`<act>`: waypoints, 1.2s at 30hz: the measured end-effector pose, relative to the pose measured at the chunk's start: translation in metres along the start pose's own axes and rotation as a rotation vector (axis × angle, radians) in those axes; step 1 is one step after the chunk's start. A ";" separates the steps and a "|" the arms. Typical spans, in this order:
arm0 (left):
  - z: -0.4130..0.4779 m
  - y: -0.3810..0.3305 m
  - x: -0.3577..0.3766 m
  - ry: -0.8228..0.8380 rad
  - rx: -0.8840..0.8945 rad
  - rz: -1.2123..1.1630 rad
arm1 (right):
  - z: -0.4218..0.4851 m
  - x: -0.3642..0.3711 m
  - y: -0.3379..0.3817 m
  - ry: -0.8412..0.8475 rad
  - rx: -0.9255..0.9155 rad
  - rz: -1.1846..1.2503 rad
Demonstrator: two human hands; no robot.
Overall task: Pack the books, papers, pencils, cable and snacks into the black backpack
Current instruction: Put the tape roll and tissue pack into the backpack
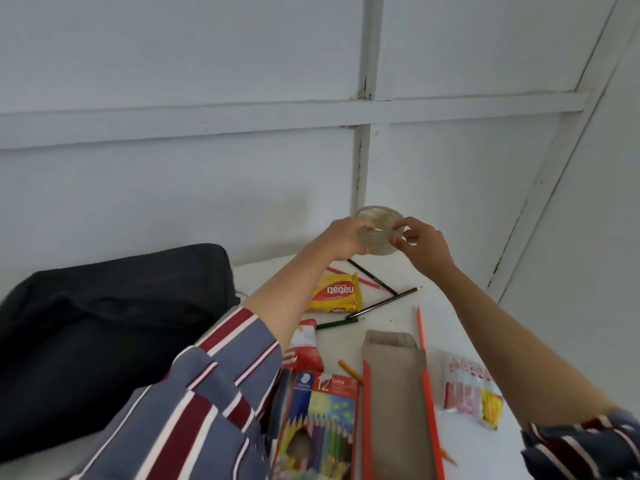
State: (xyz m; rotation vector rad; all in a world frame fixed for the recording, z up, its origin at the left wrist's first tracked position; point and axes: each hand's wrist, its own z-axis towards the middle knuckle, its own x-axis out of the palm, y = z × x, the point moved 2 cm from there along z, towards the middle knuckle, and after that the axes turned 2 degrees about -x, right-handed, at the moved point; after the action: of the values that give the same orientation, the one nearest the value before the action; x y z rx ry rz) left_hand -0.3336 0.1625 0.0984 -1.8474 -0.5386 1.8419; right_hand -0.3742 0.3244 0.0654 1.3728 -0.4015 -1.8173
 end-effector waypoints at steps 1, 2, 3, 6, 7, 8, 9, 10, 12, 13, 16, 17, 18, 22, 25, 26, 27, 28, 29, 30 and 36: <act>-0.011 0.000 -0.005 -0.009 0.009 -0.002 | -0.007 -0.002 0.009 -0.006 -0.016 -0.001; -0.023 0.001 -0.010 -0.019 0.022 -0.002 | -0.015 -0.003 0.019 -0.013 -0.032 -0.004; -0.035 0.002 -0.014 -0.028 0.034 -0.004 | -0.024 -0.004 0.029 -0.018 -0.046 -0.008; -0.079 0.008 -0.028 -0.058 0.062 -0.010 | -0.055 -0.002 0.060 -0.032 -0.074 -0.004; -0.095 0.010 -0.033 -0.078 0.080 -0.011 | -0.067 -0.001 0.071 -0.039 -0.081 0.002; -0.112 0.012 -0.038 -0.104 0.101 -0.014 | -0.079 0.001 0.082 -0.047 -0.090 0.012; -0.130 0.016 -0.042 -0.135 0.120 -0.024 | -0.092 0.003 0.093 -0.053 -0.100 0.023; -0.148 0.019 -0.047 -0.166 0.140 -0.037 | -0.105 0.006 0.104 -0.057 -0.110 0.037; -0.183 0.028 -0.054 -0.217 0.170 -0.056 | -0.134 0.011 0.125 -0.057 -0.126 0.066; -0.201 0.034 -0.056 -0.239 0.177 -0.061 | -0.148 0.015 0.135 -0.054 -0.129 0.084; -0.250 0.056 -0.061 -0.299 0.168 -0.058 | -0.189 0.027 0.164 -0.026 -0.151 0.147; -0.266 0.063 -0.062 -0.311 0.158 -0.047 | -0.202 0.033 0.174 -0.013 -0.161 0.155; -0.283 0.069 -0.064 -0.322 0.150 -0.031 | -0.214 0.038 0.183 -0.001 -0.166 0.156; -0.347 0.090 -0.065 -0.372 0.105 -0.076 | -0.255 0.060 0.216 0.052 -0.214 0.150; -0.381 0.109 -0.059 -0.418 0.081 -0.122 | -0.278 0.073 0.231 0.075 -0.285 0.160; -0.390 0.115 -0.059 -0.442 0.084 -0.128 | -0.284 0.076 0.235 0.088 -0.296 0.147; -0.398 0.121 -0.058 -0.471 0.094 -0.143 | -0.290 0.079 0.239 0.106 -0.302 0.136; -0.405 0.127 -0.058 -0.497 0.104 -0.166 | -0.293 0.081 0.242 0.127 -0.301 0.127; -0.412 0.135 -0.057 -0.512 0.101 -0.183 | -0.297 0.082 0.245 0.152 -0.300 0.118; -0.418 0.144 -0.057 -0.514 0.079 -0.183 | -0.299 0.083 0.247 0.182 -0.304 0.111; -0.430 0.214 -0.063 -0.351 -0.136 0.550 | -0.309 0.100 0.256 0.403 -0.343 0.084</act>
State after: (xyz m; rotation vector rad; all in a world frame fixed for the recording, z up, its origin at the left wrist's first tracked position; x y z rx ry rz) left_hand 0.0827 -0.0709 0.0186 -1.8979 -0.2881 2.5783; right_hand 0.0026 0.1537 0.0598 1.4068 0.0626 -1.4153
